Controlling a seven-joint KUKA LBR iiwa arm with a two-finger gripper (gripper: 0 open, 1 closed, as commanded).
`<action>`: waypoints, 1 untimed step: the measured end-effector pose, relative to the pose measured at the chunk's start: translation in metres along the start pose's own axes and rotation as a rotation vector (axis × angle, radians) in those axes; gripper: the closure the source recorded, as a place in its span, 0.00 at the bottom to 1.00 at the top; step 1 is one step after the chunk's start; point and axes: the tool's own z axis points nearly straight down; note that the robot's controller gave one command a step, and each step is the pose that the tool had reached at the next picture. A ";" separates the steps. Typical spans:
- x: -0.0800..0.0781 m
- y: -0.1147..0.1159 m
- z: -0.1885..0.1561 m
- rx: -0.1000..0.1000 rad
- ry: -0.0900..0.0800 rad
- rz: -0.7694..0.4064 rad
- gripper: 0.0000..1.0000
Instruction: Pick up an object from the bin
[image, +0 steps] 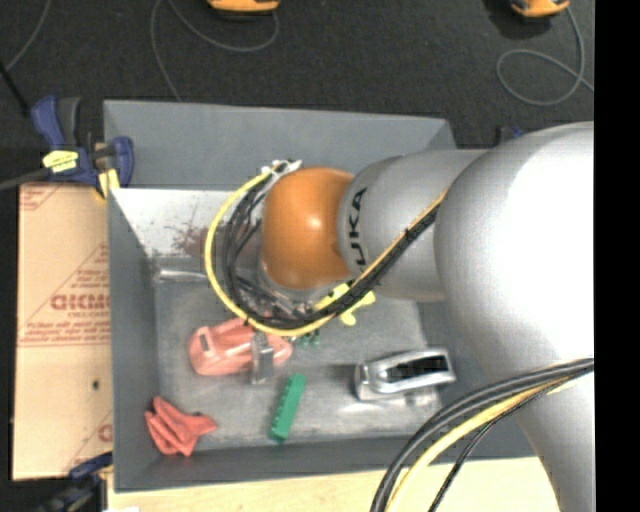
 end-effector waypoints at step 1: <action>0.000 0.000 0.000 0.000 0.000 0.000 1.00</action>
Offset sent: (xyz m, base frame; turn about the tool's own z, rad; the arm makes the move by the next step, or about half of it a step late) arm 0.0000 0.0000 0.0000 0.0000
